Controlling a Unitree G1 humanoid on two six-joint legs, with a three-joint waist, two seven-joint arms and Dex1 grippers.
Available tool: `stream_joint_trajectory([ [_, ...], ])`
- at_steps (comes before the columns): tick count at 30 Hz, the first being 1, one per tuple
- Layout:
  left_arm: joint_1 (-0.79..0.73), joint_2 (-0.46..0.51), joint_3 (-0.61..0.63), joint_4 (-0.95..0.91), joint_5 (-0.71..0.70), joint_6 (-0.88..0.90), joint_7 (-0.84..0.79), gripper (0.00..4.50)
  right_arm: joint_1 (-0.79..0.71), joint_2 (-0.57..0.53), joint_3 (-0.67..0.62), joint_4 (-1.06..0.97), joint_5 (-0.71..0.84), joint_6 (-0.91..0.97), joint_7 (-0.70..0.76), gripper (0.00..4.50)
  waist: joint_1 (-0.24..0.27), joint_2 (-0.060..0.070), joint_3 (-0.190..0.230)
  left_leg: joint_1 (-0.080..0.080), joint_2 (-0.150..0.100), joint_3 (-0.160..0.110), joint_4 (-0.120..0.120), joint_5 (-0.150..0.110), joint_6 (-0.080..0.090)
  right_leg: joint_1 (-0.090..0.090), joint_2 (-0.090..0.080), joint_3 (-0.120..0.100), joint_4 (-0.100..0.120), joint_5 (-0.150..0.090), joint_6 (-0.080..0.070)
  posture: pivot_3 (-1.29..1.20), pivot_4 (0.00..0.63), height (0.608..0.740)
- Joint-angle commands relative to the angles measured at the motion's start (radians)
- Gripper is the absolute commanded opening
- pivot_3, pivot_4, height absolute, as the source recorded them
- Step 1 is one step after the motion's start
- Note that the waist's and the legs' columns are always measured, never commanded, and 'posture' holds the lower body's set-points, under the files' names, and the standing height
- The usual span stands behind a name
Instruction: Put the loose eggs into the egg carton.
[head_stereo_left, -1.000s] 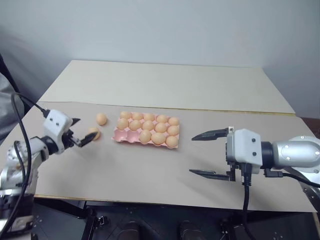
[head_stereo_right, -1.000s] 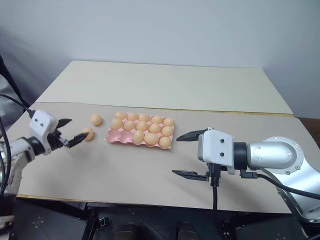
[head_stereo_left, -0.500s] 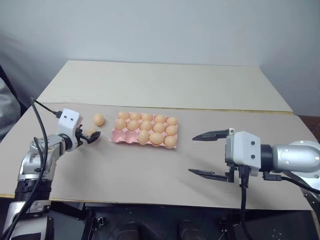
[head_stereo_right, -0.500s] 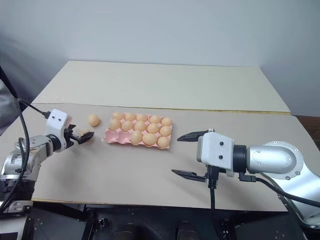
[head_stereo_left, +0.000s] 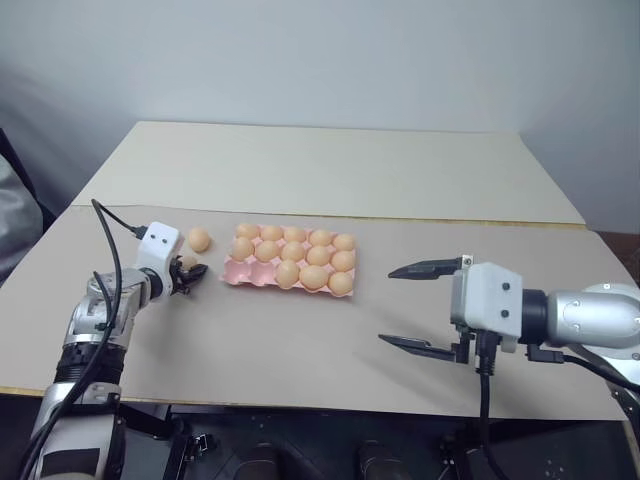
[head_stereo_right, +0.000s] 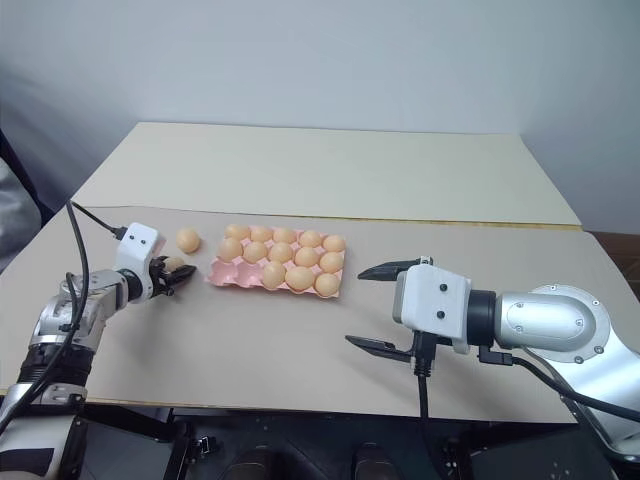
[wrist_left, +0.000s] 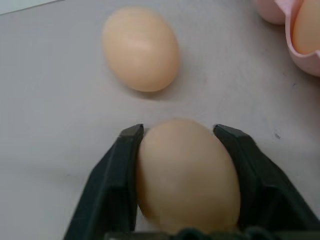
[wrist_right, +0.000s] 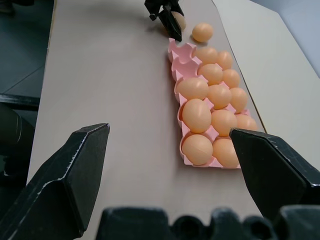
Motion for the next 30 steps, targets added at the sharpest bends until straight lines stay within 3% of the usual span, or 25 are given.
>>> stream_joint_trajectory([
  [1, -0.004, 0.010, 0.008, 0.005, 0.021, -0.009, 0.018, 1.74, 0.002, -0.012, -0.046, -0.032, -0.002, 0.005, -0.013, 4.50, 0.000, 0.000, 0.000, 0.000, 0.000, 0.000, 0.000, 0.000, 0.000, 0.000, 0.000, 0.000, 0.000, 0.000, 0.000, 0.00, 0.150, 0.740],
  [6, 0.030, 0.046, 0.037, -0.093, -0.012, -0.036, -0.043, 1.72, 0.003, -0.011, -0.047, -0.032, -0.006, 0.007, -0.015, 4.50, -0.002, 0.000, 0.000, 0.000, 0.000, 0.000, 0.000, 0.000, 0.000, 0.000, 0.000, 0.000, 0.000, 0.000, 0.000, 0.00, 0.150, 0.740],
  [13, 0.190, 0.187, 0.147, -0.303, -0.173, -0.247, -0.384, 1.72, 0.011, -0.006, -0.043, -0.032, -0.021, 0.003, -0.018, 4.50, -0.004, 0.000, 0.000, -0.001, 0.001, 0.001, -0.001, 0.000, 0.000, -0.002, 0.000, 0.001, -0.001, 0.000, 0.000, 0.00, 0.150, 0.740],
  [22, 0.082, 0.108, 0.092, -0.200, -0.281, -0.351, -0.625, 1.72, 0.019, 0.013, -0.058, -0.052, -0.008, 0.013, -0.042, 4.50, 0.014, 0.000, 0.000, -0.001, 0.000, 0.001, -0.001, 0.000, 0.000, 0.001, 0.000, -0.001, -0.002, 0.000, 0.000, 0.00, 0.150, 0.740],
  [30, -0.140, 0.012, -0.025, 0.101, -0.190, -0.496, -0.745, 1.72, 0.057, 0.002, -0.084, -0.095, -0.019, 0.036, -0.070, 4.50, 0.003, 0.000, 0.000, -0.001, 0.000, 0.000, 0.001, 0.000, 0.000, 0.001, 0.000, -0.001, -0.001, 0.000, 0.000, 0.00, 0.150, 0.740],
])
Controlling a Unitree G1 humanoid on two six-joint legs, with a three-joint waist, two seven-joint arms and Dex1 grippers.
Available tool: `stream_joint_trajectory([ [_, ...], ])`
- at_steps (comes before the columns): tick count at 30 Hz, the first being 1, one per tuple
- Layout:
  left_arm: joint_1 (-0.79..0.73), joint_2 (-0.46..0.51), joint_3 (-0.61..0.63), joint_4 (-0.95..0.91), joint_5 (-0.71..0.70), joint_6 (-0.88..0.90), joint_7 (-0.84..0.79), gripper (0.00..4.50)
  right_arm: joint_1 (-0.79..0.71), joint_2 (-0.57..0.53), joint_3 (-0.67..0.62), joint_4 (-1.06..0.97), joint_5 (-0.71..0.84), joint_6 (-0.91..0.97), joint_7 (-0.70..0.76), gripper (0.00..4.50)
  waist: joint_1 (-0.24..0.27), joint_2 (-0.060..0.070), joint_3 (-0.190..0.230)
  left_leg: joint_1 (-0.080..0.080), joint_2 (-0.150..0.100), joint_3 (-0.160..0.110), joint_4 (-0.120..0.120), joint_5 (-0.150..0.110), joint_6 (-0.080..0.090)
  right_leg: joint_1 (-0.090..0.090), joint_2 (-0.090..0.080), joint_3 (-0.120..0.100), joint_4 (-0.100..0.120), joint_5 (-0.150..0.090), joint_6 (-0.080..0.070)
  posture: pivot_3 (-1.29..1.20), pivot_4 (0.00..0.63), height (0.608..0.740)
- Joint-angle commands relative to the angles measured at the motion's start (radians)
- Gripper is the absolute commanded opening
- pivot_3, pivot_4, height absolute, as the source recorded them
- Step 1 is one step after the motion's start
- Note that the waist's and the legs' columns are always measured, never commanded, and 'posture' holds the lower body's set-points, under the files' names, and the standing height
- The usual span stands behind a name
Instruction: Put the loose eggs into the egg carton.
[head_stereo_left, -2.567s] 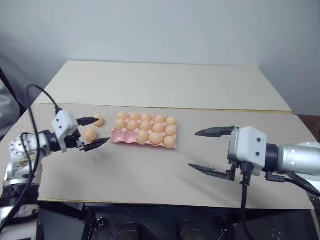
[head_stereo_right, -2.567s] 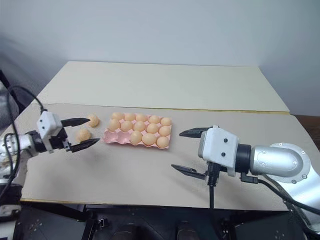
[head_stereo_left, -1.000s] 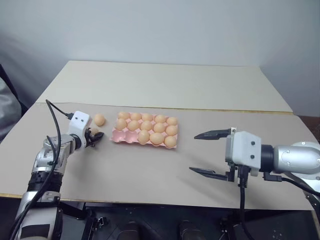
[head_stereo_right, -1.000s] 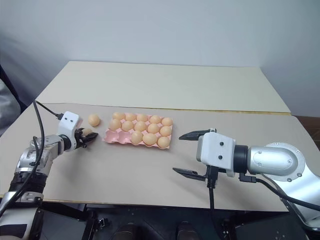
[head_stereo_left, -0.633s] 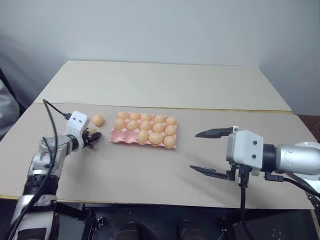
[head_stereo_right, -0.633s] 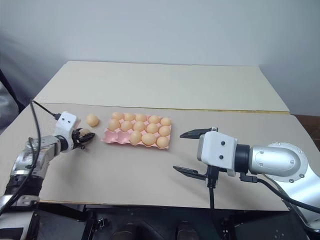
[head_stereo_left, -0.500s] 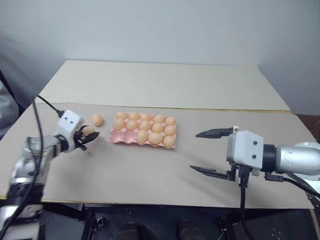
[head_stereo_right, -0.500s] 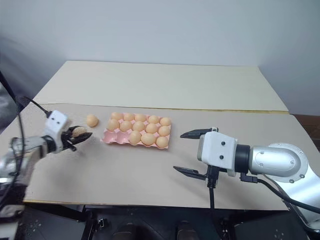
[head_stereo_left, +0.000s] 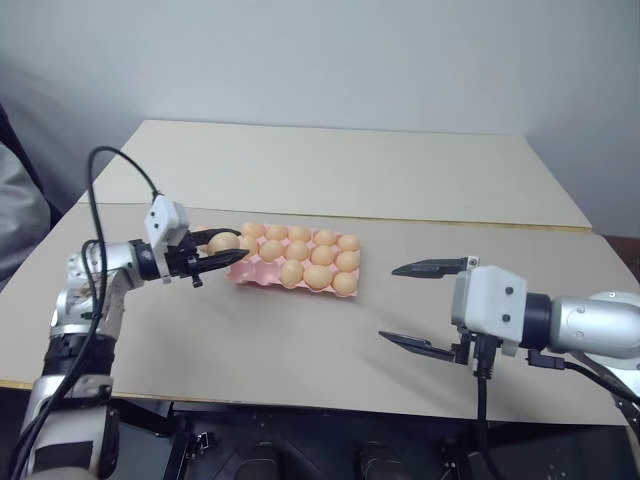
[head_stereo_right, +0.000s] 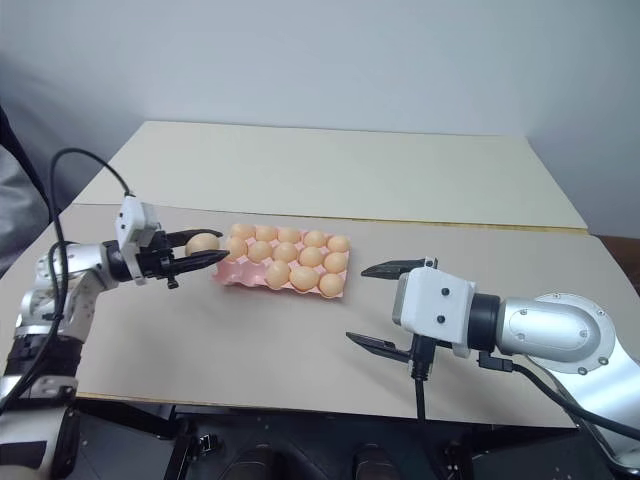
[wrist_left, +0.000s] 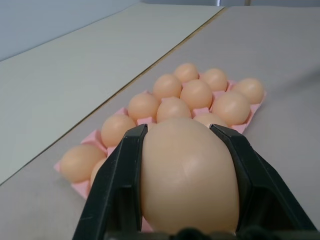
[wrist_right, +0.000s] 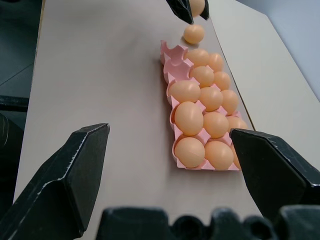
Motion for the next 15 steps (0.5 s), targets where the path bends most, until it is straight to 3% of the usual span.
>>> stream_joint_trajectory([
  [1, -0.073, -0.012, -0.031, 0.104, 0.030, -0.081, -0.073, 1.72, 0.023, -0.008, -0.057, -0.045, -0.002, 0.020, -0.029, 4.50, -0.005, 0.000, 0.000, 0.000, 0.000, 0.000, 0.000, 0.000, 0.000, 0.000, 0.000, 0.000, 0.000, 0.000, 0.000, 0.00, 0.150, 0.740],
  [12, -0.188, -0.067, -0.080, 0.286, 0.092, -0.166, -0.141, 1.72, 0.070, -0.003, -0.075, -0.083, -0.034, 0.042, -0.094, 4.50, -0.007, 0.000, 0.000, -0.001, 0.000, 0.000, 0.000, 0.000, 0.000, -0.001, 0.000, 0.000, 0.000, 0.000, 0.000, 0.00, 0.150, 0.740],
  [15, -0.190, -0.084, -0.076, 0.316, 0.092, -0.202, -0.158, 2.61, 0.064, 0.001, -0.071, -0.084, -0.033, 0.046, -0.101, 4.50, -0.009, 0.000, 0.000, -0.001, 0.000, 0.000, 0.000, 0.000, 0.000, -0.001, 0.000, 0.000, 0.000, 0.000, 0.000, 0.00, 0.150, 0.740],
])
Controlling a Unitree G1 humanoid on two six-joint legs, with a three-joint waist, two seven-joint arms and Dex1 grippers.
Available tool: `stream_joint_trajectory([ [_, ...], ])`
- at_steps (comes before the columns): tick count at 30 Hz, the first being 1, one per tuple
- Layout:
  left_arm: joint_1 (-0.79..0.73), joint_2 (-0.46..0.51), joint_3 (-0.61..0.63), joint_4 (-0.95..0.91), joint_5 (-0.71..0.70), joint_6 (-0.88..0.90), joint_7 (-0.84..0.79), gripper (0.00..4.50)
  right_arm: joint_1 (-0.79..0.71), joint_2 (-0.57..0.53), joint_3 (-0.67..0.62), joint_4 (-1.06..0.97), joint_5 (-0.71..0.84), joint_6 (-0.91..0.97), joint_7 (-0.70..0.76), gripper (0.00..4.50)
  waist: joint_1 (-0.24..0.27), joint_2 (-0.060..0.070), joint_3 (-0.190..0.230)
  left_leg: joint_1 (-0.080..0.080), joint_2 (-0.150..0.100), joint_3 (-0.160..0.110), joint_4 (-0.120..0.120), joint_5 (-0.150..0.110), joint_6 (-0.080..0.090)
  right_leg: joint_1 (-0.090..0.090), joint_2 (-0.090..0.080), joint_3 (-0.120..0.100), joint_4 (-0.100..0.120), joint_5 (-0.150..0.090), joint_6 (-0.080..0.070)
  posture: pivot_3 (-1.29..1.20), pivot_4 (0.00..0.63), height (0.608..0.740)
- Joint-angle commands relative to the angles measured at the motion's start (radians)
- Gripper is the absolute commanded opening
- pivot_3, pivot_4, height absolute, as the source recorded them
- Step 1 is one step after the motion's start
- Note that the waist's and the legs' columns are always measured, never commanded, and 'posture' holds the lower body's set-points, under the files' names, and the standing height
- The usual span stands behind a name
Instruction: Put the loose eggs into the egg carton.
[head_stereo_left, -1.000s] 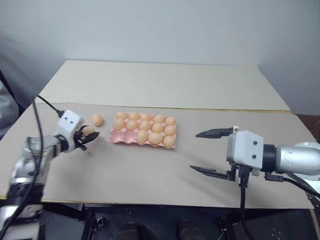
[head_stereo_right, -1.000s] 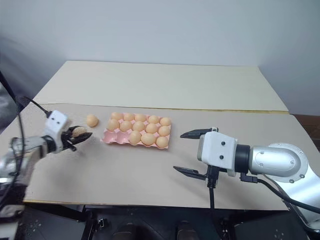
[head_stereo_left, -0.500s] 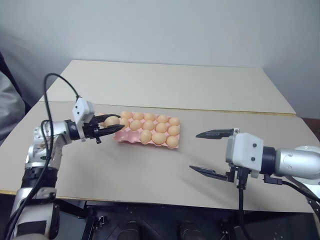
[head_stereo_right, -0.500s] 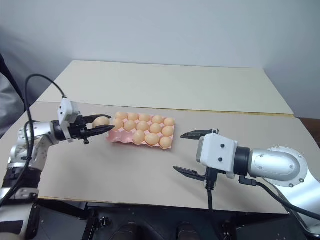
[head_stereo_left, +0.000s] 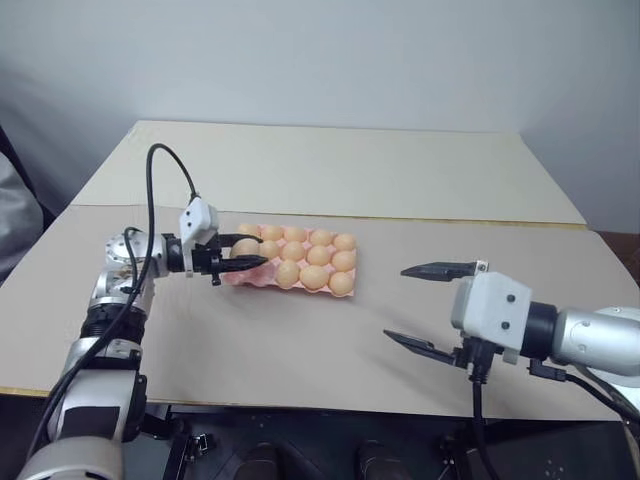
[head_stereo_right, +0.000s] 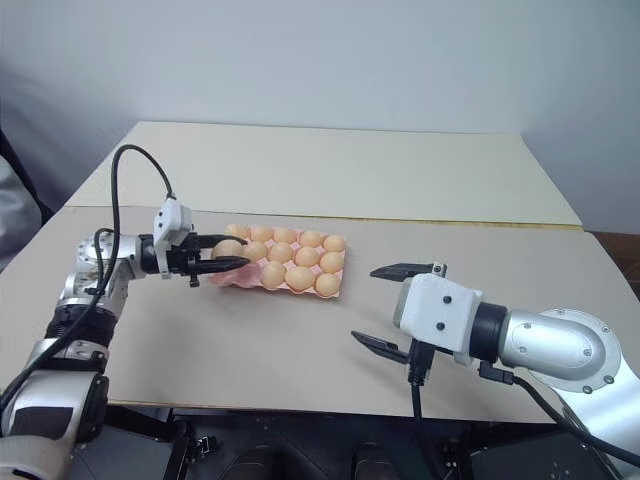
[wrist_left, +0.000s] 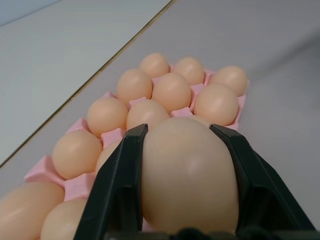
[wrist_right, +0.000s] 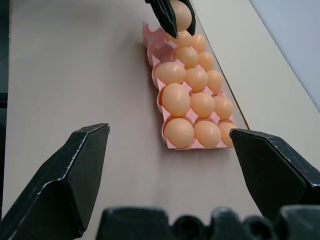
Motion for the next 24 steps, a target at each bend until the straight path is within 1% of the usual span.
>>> stream_joint_trajectory([
  [1, -0.029, -0.011, 0.009, 0.022, -0.003, -0.039, -0.025, 2.91, -0.009, 0.002, -0.030, -0.025, -0.002, 0.004, -0.018, 4.50, 0.001, 0.000, 0.000, 0.000, 0.000, 0.000, 0.000, 0.000, 0.000, 0.000, 0.000, 0.000, 0.000, 0.000, 0.000, 0.00, 0.150, 0.740],
  [5, -0.028, -0.033, 0.005, 0.039, 0.028, -0.066, 0.018, 4.25, -0.018, 0.002, -0.025, -0.022, 0.000, 0.010, -0.024, 4.50, 0.001, 0.000, 0.000, 0.000, 0.000, 0.000, 0.000, 0.000, 0.000, 0.000, 0.000, 0.000, 0.000, 0.000, 0.000, 0.00, 0.150, 0.740],
  [6, -0.030, -0.039, 0.015, 0.040, 0.023, -0.072, 0.026, 4.45, -0.022, 0.002, -0.022, -0.020, -0.005, 0.010, -0.029, 4.50, 0.002, 0.000, 0.000, 0.000, 0.000, 0.000, 0.000, 0.000, 0.000, 0.000, 0.000, 0.000, 0.000, 0.000, 0.000, 0.00, 0.150, 0.740],
  [11, -0.025, -0.029, 0.046, 0.013, -0.004, -0.063, 0.026, 4.45, -0.029, -0.002, -0.022, -0.017, 0.005, 0.008, -0.024, 4.50, 0.000, 0.000, 0.000, 0.000, 0.000, 0.000, 0.000, 0.000, 0.000, 0.000, 0.000, 0.000, 0.000, 0.000, 0.000, 0.00, 0.150, 0.740],
  [17, 0.025, 0.039, 0.086, -0.056, -0.016, -0.050, 0.028, 4.45, -0.025, -0.004, -0.022, -0.014, 0.000, -0.004, -0.013, 4.50, -0.002, 0.000, 0.000, 0.000, 0.000, 0.000, 0.000, 0.000, 0.000, 0.000, 0.000, 0.000, 0.000, 0.000, 0.000, 0.00, 0.150, 0.740],
  [21, 0.117, 0.099, 0.135, -0.166, -0.027, -0.020, 0.080, 4.45, -0.029, 0.001, -0.021, -0.004, 0.002, -0.013, -0.006, 4.50, -0.004, 0.000, 0.000, 0.000, 0.000, 0.000, 0.000, 0.000, 0.000, 0.000, 0.000, 0.000, 0.000, 0.000, 0.000, 0.00, 0.150, 0.740],
  [24, 0.209, 0.141, 0.177, -0.272, -0.052, 0.034, 0.125, 4.45, -0.031, 0.007, -0.015, 0.010, -0.004, -0.024, 0.001, 4.50, -0.003, 0.000, 0.000, 0.001, 0.001, 0.000, 0.000, 0.000, 0.000, 0.000, 0.000, 0.000, 0.000, 0.000, 0.000, 0.00, 0.150, 0.740],
])
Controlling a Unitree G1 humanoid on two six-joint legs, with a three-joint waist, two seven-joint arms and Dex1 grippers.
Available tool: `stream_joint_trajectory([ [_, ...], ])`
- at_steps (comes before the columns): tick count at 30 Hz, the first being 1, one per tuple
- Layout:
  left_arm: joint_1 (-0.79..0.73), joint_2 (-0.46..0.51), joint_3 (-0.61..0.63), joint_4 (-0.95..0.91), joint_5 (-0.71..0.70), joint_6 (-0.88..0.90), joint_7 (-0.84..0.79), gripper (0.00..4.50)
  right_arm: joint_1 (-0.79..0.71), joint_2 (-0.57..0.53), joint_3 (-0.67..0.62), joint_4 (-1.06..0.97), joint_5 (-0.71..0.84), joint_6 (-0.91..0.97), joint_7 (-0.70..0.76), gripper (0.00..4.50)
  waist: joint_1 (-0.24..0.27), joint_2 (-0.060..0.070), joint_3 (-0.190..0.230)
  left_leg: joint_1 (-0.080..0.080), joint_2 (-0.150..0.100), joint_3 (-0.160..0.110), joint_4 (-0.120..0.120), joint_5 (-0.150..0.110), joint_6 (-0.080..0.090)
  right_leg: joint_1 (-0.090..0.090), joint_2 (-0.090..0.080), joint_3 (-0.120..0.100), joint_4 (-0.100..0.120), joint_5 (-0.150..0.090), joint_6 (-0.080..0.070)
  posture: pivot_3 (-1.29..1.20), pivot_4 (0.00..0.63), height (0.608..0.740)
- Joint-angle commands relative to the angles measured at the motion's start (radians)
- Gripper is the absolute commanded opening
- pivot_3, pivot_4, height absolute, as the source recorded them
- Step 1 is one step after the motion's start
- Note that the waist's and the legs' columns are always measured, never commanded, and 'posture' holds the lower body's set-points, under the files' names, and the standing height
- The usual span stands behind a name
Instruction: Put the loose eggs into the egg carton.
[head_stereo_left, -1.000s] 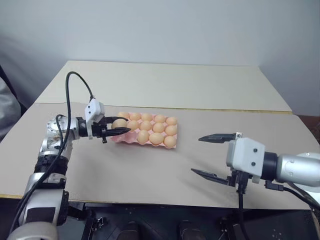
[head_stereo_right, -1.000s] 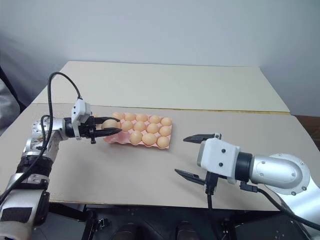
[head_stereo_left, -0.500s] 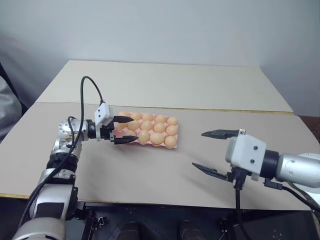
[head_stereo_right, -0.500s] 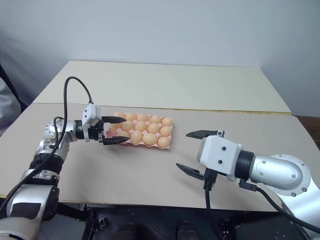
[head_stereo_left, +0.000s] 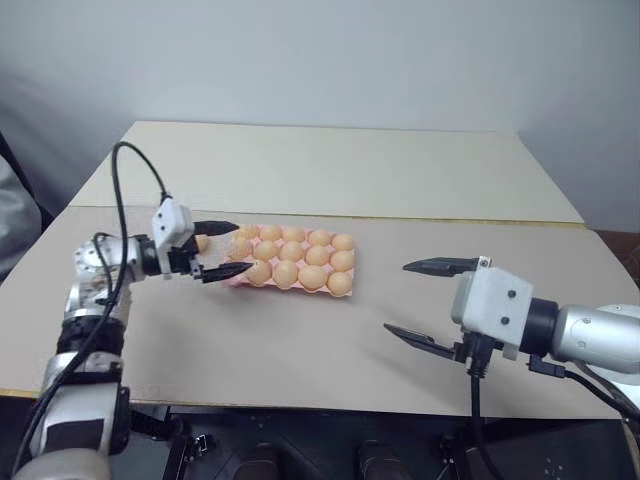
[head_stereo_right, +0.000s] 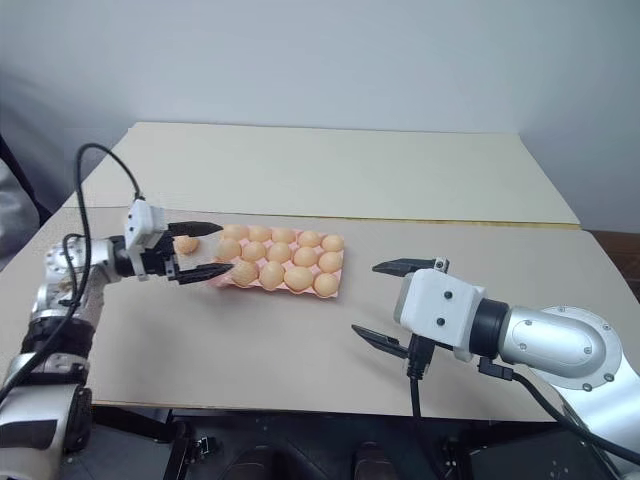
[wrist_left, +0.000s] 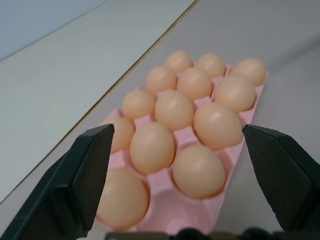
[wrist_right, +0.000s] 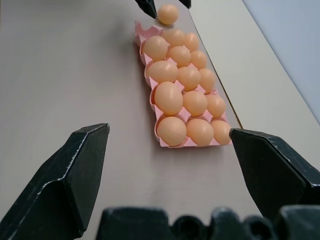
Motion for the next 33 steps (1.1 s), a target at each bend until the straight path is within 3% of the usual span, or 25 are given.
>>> stream_joint_trajectory([
  [1, 0.079, 0.051, 0.071, -0.144, -0.046, 0.067, 0.055, 4.45, -0.018, 0.011, -0.018, 0.005, 0.003, -0.031, 0.009, 4.50, 0.002, 0.000, 0.000, 0.000, 0.000, 0.000, 0.000, 0.000, 0.000, 0.000, 0.000, 0.000, 0.000, 0.000, 0.000, 0.00, 0.150, 0.740],
  [9, 0.395, 0.134, 0.228, -0.424, -0.112, 0.218, 0.173, 4.45, -0.034, 0.030, 0.012, 0.054, -0.003, -0.088, 0.065, 4.50, 0.002, 0.000, 0.000, 0.000, 0.000, 0.000, -0.001, 0.000, 0.000, 0.000, 0.000, 0.000, 0.000, 0.000, 0.000, 0.00, 0.150, 0.740],
  [19, 0.480, 0.145, 0.304, -0.503, -0.119, 0.254, 0.272, 4.45, -0.089, 0.042, 0.078, 0.123, -0.039, -0.152, 0.122, 4.50, 0.005, 0.000, 0.000, 0.001, 0.000, 0.000, -0.001, 0.000, 0.000, 0.000, 0.000, 0.000, -0.001, 0.000, 0.000, 0.00, 0.150, 0.740],
  [25, 0.347, 0.104, 0.267, -0.383, -0.034, 0.242, 0.468, 4.45, -0.106, 0.057, 0.096, 0.127, -0.054, -0.148, 0.111, 4.50, 0.009, 0.000, 0.000, 0.001, 0.000, 0.000, -0.001, 0.000, 0.000, 0.001, -0.001, 0.000, 0.000, 0.000, 0.000, 0.00, 0.150, 0.740],
  [33, 0.046, 0.017, 0.084, -0.061, 0.142, 0.250, 0.653, 4.45, -0.107, 0.050, 0.101, 0.140, -0.083, -0.129, 0.103, 4.50, 0.011, 0.000, 0.000, 0.000, -0.001, 0.000, -0.001, 0.000, 0.000, 0.000, -0.001, -0.001, 0.000, 0.000, 0.000, 0.00, 0.150, 0.740],
])
